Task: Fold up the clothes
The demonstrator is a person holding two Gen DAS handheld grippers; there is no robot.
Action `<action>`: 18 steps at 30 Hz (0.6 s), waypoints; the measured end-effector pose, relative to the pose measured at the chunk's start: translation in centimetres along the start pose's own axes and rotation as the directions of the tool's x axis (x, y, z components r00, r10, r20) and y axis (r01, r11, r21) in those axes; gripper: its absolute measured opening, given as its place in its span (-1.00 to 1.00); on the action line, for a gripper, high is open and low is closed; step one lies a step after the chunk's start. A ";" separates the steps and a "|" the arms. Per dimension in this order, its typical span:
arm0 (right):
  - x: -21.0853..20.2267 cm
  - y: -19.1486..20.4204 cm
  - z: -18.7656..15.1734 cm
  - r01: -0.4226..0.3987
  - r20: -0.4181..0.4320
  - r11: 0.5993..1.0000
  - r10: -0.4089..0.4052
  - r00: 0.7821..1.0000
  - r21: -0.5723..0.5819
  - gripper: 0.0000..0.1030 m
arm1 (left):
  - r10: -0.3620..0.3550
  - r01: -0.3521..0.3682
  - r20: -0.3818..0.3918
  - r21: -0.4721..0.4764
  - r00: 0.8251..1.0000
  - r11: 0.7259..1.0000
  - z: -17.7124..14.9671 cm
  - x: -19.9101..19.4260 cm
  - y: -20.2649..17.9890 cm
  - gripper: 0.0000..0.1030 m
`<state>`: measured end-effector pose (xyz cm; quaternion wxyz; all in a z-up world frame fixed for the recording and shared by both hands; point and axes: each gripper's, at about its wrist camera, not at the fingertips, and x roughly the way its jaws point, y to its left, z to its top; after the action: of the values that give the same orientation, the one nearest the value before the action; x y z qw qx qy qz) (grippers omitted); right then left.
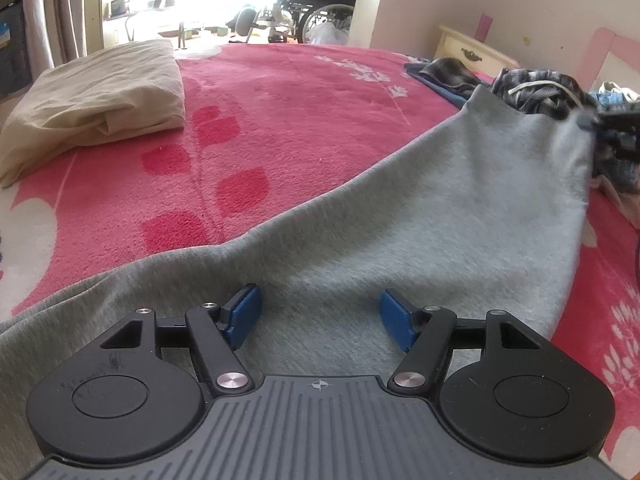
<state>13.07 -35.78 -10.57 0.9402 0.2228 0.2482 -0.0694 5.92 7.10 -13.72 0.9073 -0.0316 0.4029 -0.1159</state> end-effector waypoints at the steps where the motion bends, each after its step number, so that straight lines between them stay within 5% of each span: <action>1: -0.2 1.1 0.1 0.000 0.011 0.999 0.001 1.000 -0.053 -0.74 | 0.000 0.000 0.000 -0.001 1.000 1.000 0.0 0.0 0.0 0.29; 4: -0.8 2.9 -0.1 0.018 0.033 0.989 -0.013 0.999 -0.146 -0.75 | 0.002 -0.002 0.000 -0.006 1.000 1.000 0.0 0.0 0.0 0.30; 8: 0.1 -0.4 -0.4 0.066 -0.021 0.995 -0.064 0.998 0.069 -0.75 | -0.002 0.002 -0.001 -0.014 1.000 1.000 0.0 -0.1 0.1 0.30; 12: -1.3 -2.9 -0.8 0.108 -0.041 0.983 -0.103 0.994 0.147 -0.69 | -0.001 0.001 -0.001 -0.010 1.000 1.000 0.0 -0.1 0.1 0.30; 18: -3.3 -4.9 -1.0 0.123 0.016 0.976 -0.128 0.992 0.177 -0.24 | 0.004 -0.004 0.000 -0.013 1.000 1.000 0.0 -0.1 0.0 0.30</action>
<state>8.58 -39.62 -11.57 0.9140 0.2876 0.2418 -0.1534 5.89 7.15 -13.68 0.9072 -0.0367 0.4039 -0.1117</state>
